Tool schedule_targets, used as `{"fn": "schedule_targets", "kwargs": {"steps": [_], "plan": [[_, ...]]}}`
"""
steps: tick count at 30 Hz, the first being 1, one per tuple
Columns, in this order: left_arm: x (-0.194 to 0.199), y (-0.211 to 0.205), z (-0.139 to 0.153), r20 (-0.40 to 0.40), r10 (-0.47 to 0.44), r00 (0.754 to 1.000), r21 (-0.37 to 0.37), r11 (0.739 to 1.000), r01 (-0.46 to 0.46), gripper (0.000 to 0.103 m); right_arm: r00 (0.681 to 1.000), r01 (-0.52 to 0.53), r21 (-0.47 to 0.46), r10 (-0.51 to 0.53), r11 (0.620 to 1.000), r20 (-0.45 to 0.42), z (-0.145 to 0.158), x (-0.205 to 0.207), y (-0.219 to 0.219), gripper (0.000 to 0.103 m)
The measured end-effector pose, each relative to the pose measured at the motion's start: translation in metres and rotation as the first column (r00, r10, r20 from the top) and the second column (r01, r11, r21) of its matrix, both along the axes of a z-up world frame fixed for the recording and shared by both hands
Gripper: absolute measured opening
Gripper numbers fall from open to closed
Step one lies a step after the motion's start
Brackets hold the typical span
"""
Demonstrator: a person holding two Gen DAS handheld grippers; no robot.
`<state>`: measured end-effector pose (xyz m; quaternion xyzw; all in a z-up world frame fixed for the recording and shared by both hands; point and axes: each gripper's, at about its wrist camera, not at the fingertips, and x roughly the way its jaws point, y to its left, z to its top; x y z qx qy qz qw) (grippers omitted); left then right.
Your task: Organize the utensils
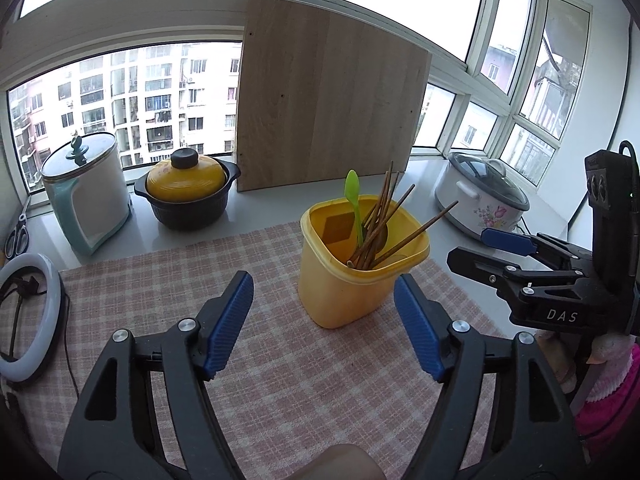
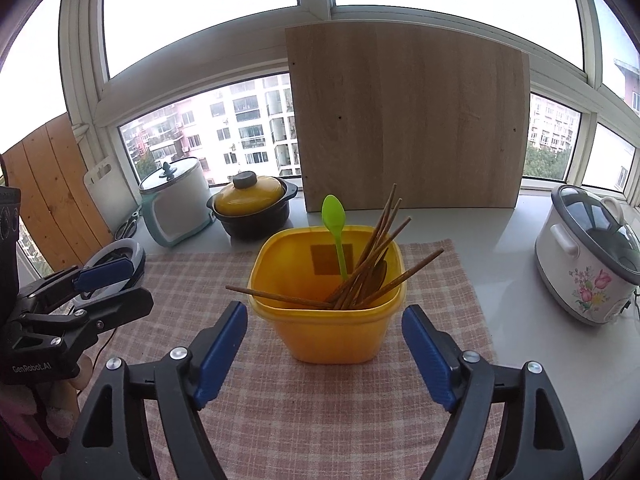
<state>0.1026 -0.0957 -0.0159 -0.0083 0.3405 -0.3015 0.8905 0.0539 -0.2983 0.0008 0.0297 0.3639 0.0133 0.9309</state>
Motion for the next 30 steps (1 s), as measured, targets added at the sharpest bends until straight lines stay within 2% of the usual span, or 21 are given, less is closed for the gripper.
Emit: {"fn": "schedule_targets", "kwargs": {"steps": [4, 7, 12, 20, 30], "plan": [[-0.007, 0.0, 0.001, 0.019, 0.018, 1.0, 0.034, 0.999, -0.019, 0.081, 1.0, 0.002, -0.017, -0.002, 1.0, 0.003, -0.002, -0.006, 0.004, 0.09], [-0.013, 0.0, 0.002, 0.052, 0.053, 0.997, 0.072, 0.996, -0.057, 0.09, 1.0, 0.007, -0.036, -0.006, 0.999, 0.01, -0.001, -0.01, 0.007, 0.093], [-0.018, -0.002, 0.005, 0.066, 0.079, 0.995, 0.082, 0.993, -0.084, 0.101, 0.998, 0.034, -0.059, -0.031, 0.998, 0.053, 0.004, -0.02, 0.009, 0.102], [-0.028, -0.005, 0.01, 0.087, 0.116, 0.989, 0.109, 0.986, -0.126, 0.102, 0.991, 0.086, -0.078, -0.077, 0.993, 0.11, 0.014, -0.031, 0.005, 0.103], [-0.033, -0.002, 0.016, 0.116, 0.188, 0.975, 0.122, 0.972, -0.202, 0.103, 0.989, 0.105, -0.066, -0.098, 0.992, 0.108, 0.01, -0.031, 0.0, 0.103]]}}
